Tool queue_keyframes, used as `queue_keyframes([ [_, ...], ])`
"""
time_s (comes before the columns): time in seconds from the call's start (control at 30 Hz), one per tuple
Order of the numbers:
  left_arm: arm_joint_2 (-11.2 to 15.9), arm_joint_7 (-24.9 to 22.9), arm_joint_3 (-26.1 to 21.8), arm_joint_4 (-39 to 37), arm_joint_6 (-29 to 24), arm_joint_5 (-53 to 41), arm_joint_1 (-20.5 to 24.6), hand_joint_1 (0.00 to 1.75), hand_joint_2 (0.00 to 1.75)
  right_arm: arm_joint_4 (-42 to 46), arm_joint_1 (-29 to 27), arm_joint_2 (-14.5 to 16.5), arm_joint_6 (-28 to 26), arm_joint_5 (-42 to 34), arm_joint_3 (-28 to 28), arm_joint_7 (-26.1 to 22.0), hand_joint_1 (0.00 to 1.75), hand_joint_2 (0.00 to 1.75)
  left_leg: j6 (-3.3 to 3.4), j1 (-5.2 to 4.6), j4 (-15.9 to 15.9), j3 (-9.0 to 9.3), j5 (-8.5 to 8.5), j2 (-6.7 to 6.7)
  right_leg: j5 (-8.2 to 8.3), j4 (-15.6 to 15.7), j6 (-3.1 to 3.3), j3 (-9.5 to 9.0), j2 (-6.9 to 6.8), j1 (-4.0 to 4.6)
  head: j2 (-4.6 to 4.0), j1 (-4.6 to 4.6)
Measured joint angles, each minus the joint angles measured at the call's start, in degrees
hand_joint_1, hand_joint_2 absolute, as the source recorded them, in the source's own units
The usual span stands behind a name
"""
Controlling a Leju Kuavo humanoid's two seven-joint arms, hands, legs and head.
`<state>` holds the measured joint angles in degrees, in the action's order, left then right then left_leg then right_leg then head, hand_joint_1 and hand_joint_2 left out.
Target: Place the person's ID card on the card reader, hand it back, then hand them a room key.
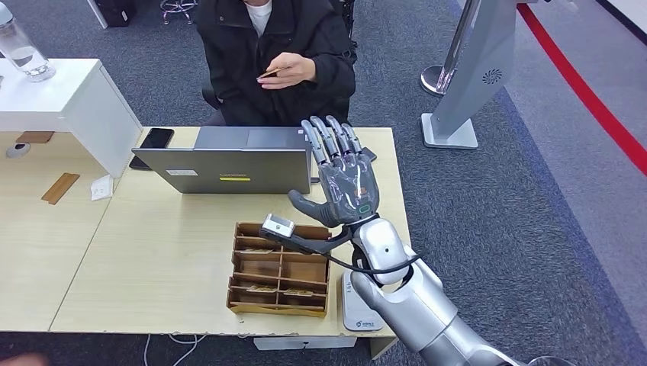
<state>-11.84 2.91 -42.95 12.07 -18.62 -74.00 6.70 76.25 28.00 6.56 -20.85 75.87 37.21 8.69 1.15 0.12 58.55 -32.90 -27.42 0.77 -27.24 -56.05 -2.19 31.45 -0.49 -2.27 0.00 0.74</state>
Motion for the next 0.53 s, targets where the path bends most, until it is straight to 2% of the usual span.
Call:
queue_keyframes([
  [0.3, 0.02, 0.37, -0.01, 0.00, -0.69, 1.15, -0.50, 0.00, 0.00, 2.62, -1.42, -0.08, -3.04, -1.42, 0.27, -1.03, 0.00, 0.00, 0.00, 0.00, 0.00, 0.01, 0.00, 0.00, 0.00, 0.00, 0.00, 0.01, 0.00, 0.00, 0.00, -0.01],
  [0.53, 0.08, 1.32, -0.14, 0.00, -1.73, 2.80, -0.98, 0.00, 0.00, 7.51, -5.23, -0.79, -7.52, -7.20, 0.32, -5.06, 0.00, 0.00, 0.00, 0.00, 0.00, 0.00, -0.01, 0.00, -0.01, 0.01, 0.00, 0.02, 0.00, 0.00, 0.00, 0.00],
])
